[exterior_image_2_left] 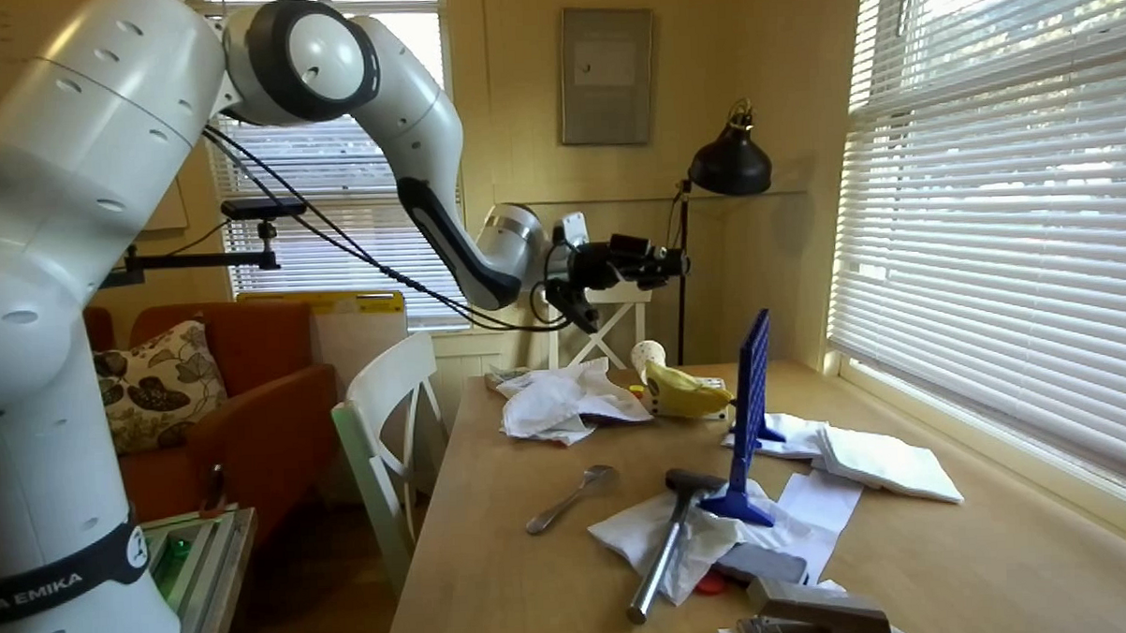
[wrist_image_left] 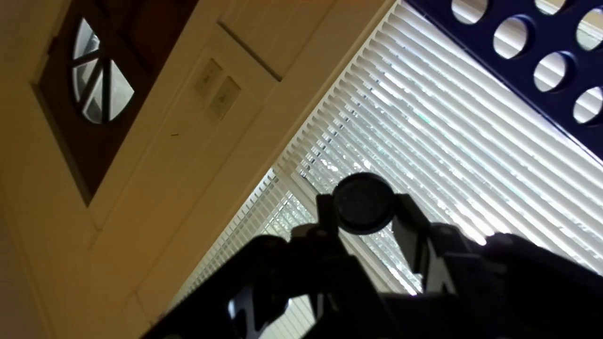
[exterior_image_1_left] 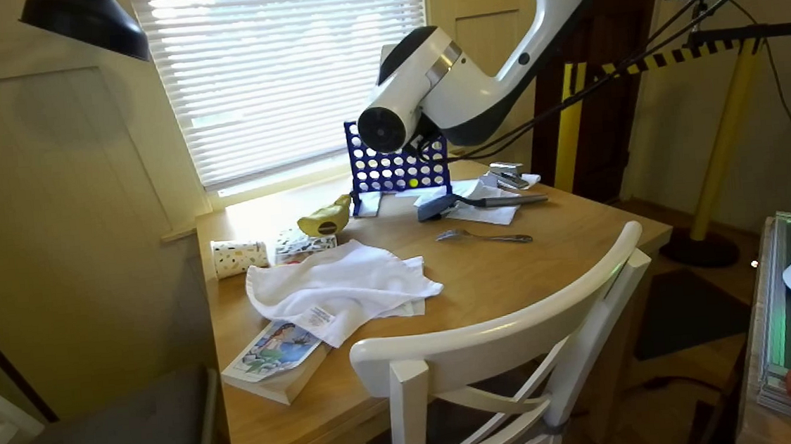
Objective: Pick up the black object from the table and put it in the blue object
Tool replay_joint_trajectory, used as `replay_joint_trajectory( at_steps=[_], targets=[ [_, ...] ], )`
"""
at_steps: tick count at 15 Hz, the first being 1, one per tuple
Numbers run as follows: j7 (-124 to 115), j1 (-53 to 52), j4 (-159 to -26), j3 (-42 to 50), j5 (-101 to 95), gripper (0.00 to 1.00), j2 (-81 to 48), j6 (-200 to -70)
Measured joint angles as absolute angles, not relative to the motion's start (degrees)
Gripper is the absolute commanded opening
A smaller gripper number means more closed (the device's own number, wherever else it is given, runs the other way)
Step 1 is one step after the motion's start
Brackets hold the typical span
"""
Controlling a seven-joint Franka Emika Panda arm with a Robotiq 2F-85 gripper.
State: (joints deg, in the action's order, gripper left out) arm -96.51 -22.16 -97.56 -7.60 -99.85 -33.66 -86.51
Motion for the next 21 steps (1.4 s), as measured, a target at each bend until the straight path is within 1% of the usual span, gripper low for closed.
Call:
replay_joint_trajectory(
  at_steps=[7, 11, 12, 13, 14, 18, 21],
  targets=[
    [-110.24, -21.37, -109.74, -9.23, -104.65, 0.10, -29.85, -85.52],
    [-116.23, -18.96, -116.26, -9.60, -107.63, 0.10, -25.57, -85.85],
    [-117.79, -18.07, -117.52, -9.80, -107.72, 0.35, -24.64, -86.37],
    [-118.33, -17.14, -118.44, -9.97, -107.64, 0.35, -23.96, -87.10],
    [-118.53, -16.29, -119.03, -10.10, -107.63, 0.10, -23.51, -87.68],
    [-118.81, -15.35, -119.46, -10.39, -108.06, 0.10, -23.24, -88.07],
    [-120.83, -14.27, -120.29, -10.37, -111.93, 0.10, -23.18, -90.42]
  ],
)
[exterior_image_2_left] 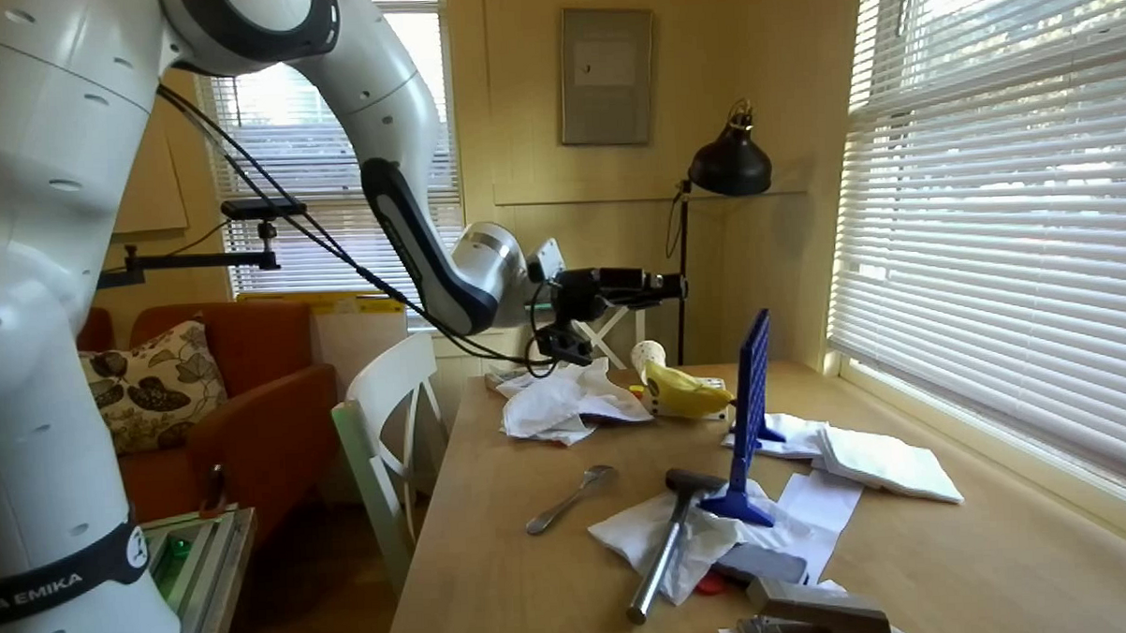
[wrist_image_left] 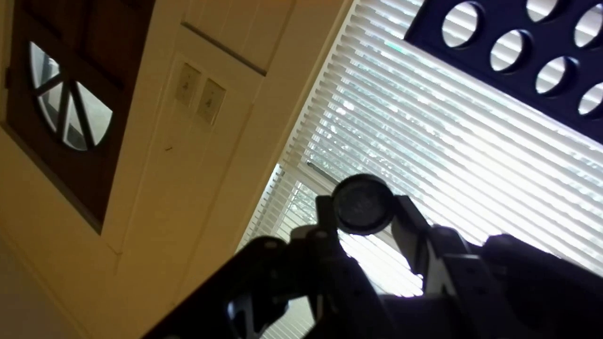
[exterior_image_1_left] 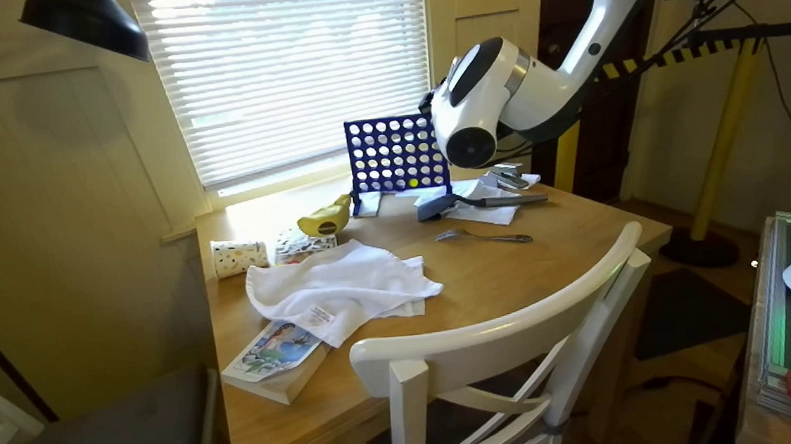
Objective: Pick up the black object from the table and put it in the blue object
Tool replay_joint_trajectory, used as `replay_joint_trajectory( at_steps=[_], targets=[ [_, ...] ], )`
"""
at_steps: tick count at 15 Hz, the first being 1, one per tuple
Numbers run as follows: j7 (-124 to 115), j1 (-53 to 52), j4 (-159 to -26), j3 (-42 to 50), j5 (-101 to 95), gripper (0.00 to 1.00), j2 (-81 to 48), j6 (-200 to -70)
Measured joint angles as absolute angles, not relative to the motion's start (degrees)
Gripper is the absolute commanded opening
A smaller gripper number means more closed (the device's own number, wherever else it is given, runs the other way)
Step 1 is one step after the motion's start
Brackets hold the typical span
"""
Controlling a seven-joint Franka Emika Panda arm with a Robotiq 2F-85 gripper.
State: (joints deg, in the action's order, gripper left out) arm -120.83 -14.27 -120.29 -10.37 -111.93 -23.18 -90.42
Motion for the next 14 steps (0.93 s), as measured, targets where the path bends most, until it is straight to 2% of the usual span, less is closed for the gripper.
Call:
replay_joint_trajectory(
  at_steps=[5, 14],
  targets=[
    [-125.27, -10.55, -123.44, -9.58, -122.15, 0.10, -22.81, -94.70],
    [-137.08, -6.60, -127.24, -8.72, -131.37, 0.10, -21.53, -94.32]
  ],
)
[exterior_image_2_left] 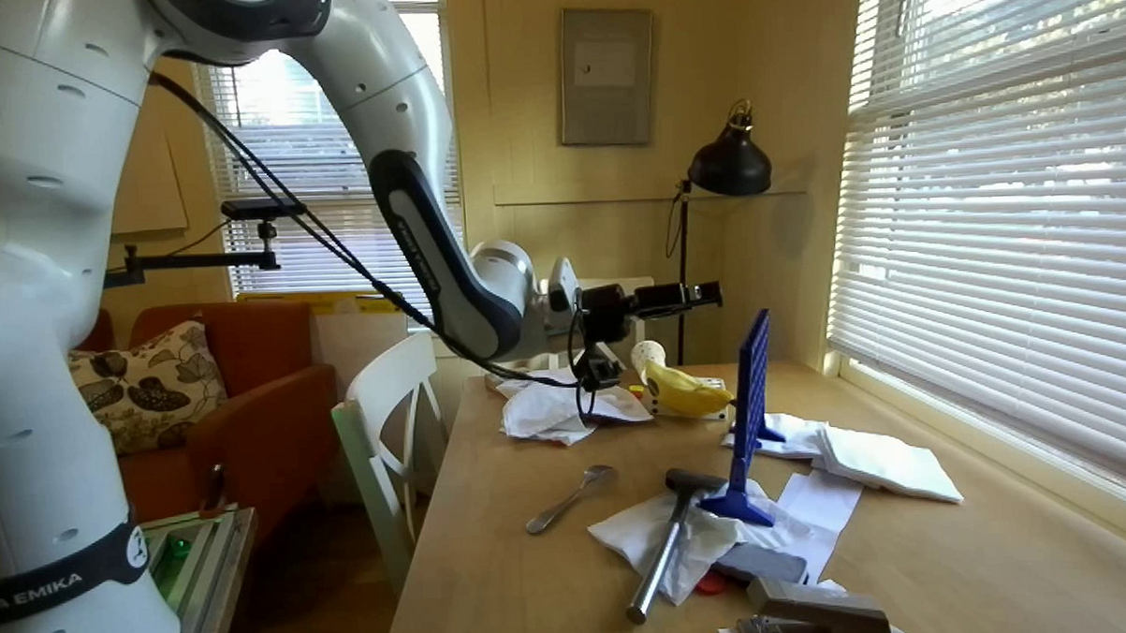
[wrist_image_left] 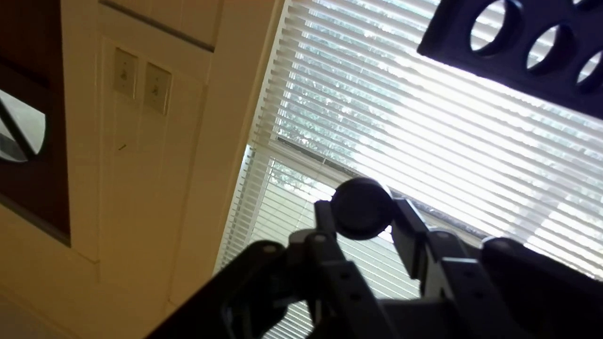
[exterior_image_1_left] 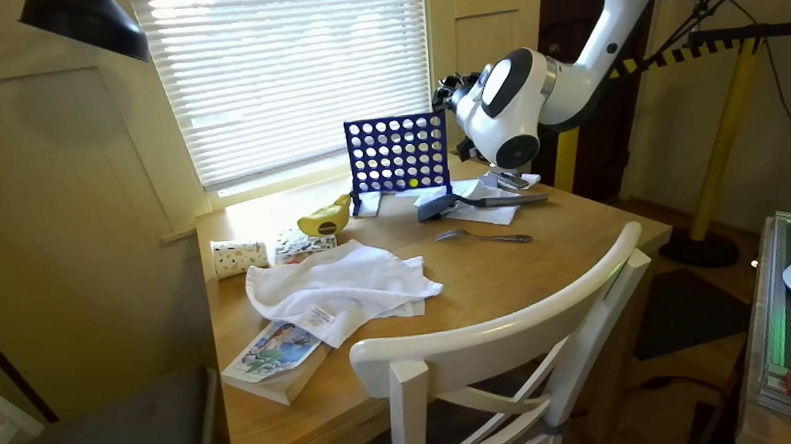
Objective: Pick up the black object from the table and put it in the blue object
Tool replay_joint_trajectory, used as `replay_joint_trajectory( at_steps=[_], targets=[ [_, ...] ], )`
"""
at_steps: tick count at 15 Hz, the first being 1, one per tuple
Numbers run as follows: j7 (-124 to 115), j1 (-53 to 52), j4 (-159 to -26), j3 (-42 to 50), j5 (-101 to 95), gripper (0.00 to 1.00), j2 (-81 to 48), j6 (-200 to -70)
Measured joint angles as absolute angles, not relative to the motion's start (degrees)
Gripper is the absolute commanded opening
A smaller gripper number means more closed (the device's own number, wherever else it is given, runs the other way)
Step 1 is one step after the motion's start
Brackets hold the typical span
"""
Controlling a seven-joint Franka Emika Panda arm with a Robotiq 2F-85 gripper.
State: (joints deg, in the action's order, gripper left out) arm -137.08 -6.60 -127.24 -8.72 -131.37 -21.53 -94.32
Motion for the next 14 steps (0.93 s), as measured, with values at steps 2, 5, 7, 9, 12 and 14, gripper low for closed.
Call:
replay_joint_trajectory(
  at_steps=[2, 5, 7, 9, 12, 14],
  targets=[
    [-138.54, -6.13, -127.38, -8.63, -131.48, 0.35, -21.58, -94.31],
    [-137.99, -6.16, -127.37, -8.79, -131.45, 0.10, -21.62, -94.31],
    [-138.25, -6.03, -127.22, -8.82, -130.53, 0.10, -21.63, -94.83],
    [-138.43, -5.80, -126.94, -8.93, -127.67, 0.10, -21.65, -95.14],
    [-138.68, -5.63, -126.04, -8.99, -122.72, 0.10, -21.65, -95.11],
    [-139.92, -5.32, -125.23, -8.94, -121.66, 0.10, -21.66, -95.18]
  ],
)
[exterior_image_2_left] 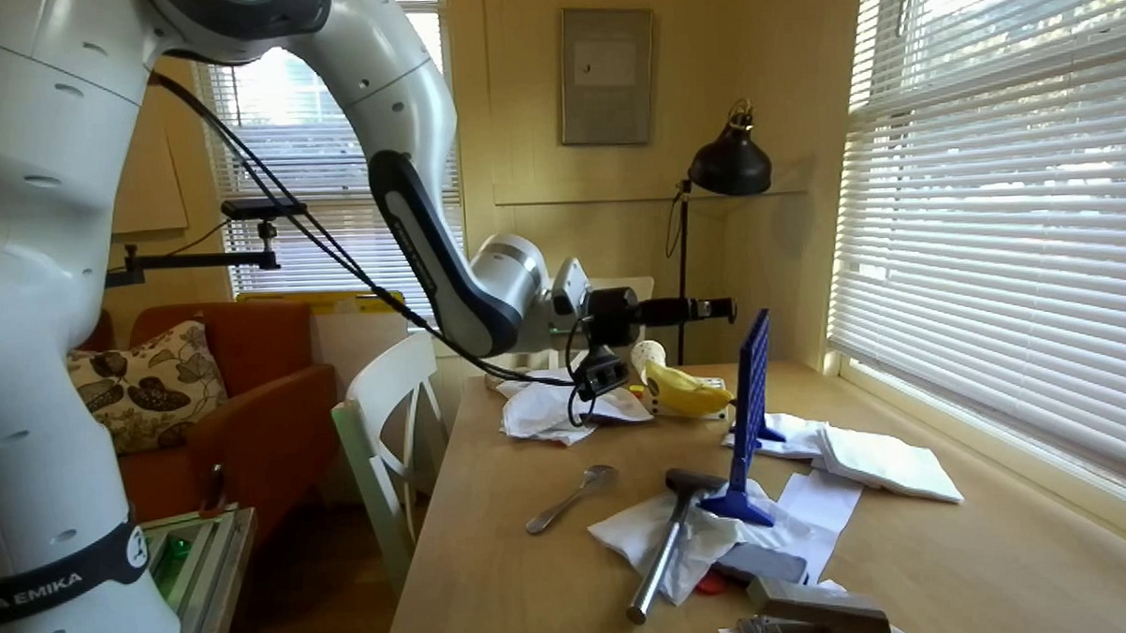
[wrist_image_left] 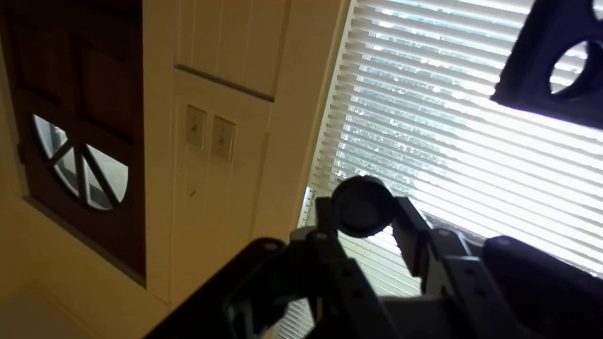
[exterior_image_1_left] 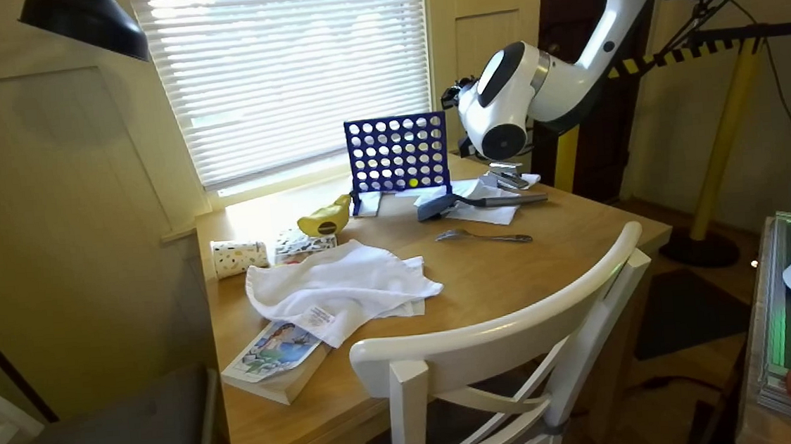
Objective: Pick up the black object from the table and put it in the blue object
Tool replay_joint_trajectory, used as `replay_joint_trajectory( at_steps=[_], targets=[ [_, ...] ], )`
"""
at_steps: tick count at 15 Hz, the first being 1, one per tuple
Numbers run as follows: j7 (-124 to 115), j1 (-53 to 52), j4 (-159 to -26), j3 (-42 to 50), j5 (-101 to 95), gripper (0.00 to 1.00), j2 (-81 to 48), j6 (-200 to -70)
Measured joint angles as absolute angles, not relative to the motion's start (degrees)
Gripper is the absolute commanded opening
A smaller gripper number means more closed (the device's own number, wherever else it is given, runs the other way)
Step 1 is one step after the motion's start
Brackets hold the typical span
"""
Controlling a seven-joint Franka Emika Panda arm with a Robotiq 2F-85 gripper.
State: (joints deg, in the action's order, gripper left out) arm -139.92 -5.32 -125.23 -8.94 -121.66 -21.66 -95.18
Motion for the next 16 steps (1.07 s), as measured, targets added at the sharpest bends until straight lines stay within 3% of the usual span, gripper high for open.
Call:
replay_joint_trajectory(
  at_steps=[14, 15, 16],
  targets=[
    [-139.80, -2.25, -111.30, -8.85, -114.25, 0.10, -25.83, -109.24],
    [-138.03, -2.84, -110.22, -9.09, -112.52, 0.35, -26.60, -109.14],
    [-136.33, -3.58, -109.27, -9.24, -111.38, 0.35, -27.37, -109.08]
  ],
)
